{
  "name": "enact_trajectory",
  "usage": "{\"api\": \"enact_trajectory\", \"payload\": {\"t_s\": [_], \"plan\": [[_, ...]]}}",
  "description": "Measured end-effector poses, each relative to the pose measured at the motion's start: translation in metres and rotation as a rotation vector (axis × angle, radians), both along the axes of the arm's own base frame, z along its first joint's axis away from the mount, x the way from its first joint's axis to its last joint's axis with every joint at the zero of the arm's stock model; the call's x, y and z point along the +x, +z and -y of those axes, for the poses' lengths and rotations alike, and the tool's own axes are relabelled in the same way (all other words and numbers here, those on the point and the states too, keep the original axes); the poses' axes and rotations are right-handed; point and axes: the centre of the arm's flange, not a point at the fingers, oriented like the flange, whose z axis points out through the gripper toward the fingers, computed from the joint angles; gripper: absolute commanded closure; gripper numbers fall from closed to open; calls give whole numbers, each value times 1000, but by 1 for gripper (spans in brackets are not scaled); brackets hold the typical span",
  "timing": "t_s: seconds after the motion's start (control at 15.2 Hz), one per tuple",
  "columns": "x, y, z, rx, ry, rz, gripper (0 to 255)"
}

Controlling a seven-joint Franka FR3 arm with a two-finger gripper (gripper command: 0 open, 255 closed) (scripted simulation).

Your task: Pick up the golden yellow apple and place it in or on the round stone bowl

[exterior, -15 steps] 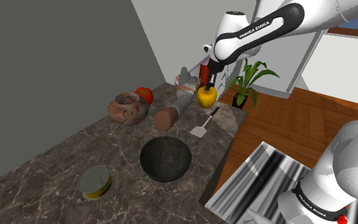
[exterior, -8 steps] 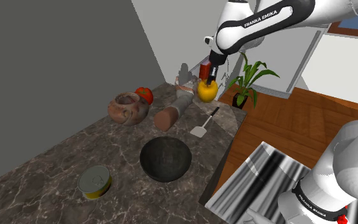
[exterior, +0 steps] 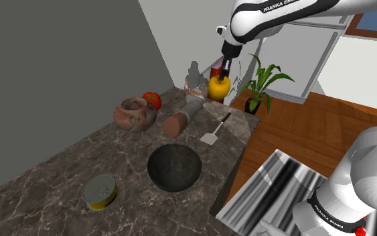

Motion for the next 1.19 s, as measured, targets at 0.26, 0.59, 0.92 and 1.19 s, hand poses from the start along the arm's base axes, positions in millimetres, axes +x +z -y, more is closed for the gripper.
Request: {"api": "enact_trajectory", "payload": {"t_s": [0.26, 0.59, 0.92, 1.19], "plan": [[1, 20, -1, 0, 0, 0, 255], [0, 47, 0, 0, 0, 0, 255], [0, 71, 0, 0, 0, 0, 255], [-14, 82, -38, 0, 2, -1, 255]]}}
